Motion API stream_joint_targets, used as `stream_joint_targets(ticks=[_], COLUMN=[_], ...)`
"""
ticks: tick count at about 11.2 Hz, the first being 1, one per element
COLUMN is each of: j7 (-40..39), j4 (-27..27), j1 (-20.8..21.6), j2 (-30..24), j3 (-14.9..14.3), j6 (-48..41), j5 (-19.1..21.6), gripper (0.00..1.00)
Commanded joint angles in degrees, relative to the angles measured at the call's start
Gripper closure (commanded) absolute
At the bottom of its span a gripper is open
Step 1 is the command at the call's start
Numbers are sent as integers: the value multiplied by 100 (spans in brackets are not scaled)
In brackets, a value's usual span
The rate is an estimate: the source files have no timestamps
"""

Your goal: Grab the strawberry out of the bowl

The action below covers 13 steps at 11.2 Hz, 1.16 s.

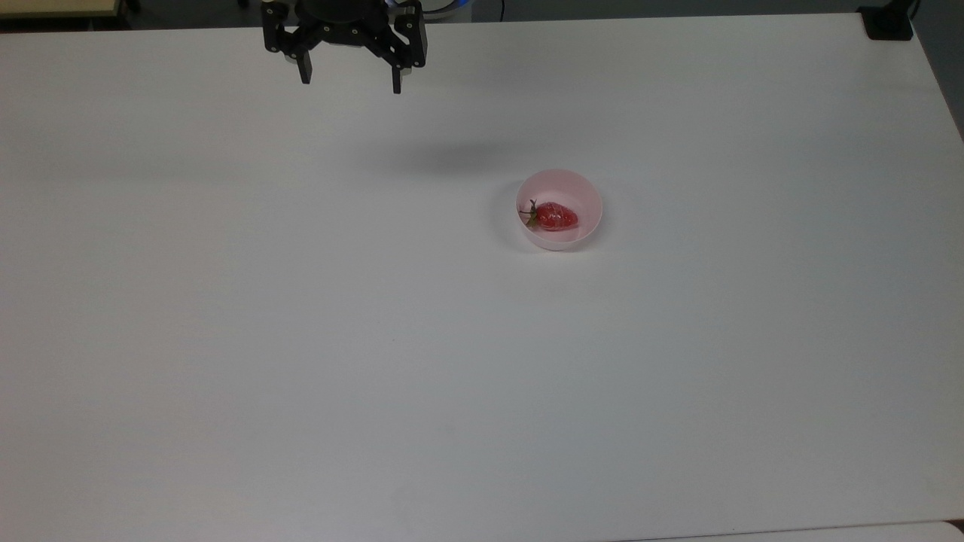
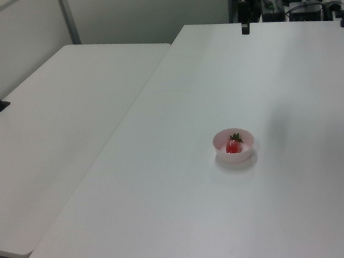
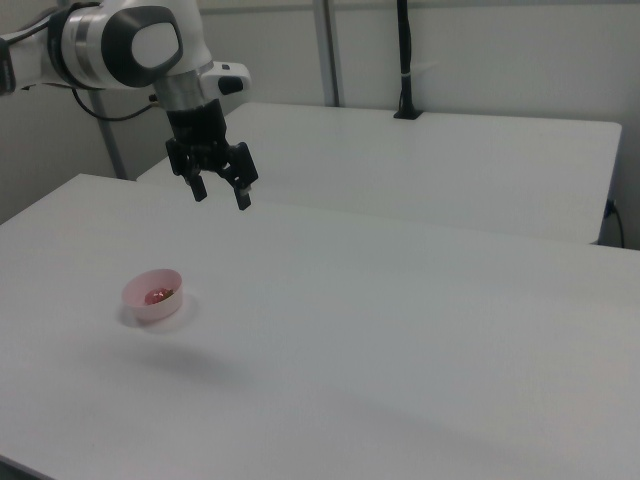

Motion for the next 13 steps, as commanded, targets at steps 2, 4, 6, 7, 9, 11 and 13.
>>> stream_joint_targets(ticks=[2,4,6,7,9,11,13], j7=[-166,-166,-175,-218,-551,-570,-579], j4=[69,69,69,69,69,69,43], j1=[-22,-22,-22,-22,-22,-22,57], j2=[-29,-29,-21,-12,6,6,58], j3=[-21,-21,-21,-13,-12,-4,40], j6=[-192,-192,-183,-174,-174,-183,-192], j5=[15,24,24,33,59,59,59], gripper=[0,0,0,0,0,0,0])
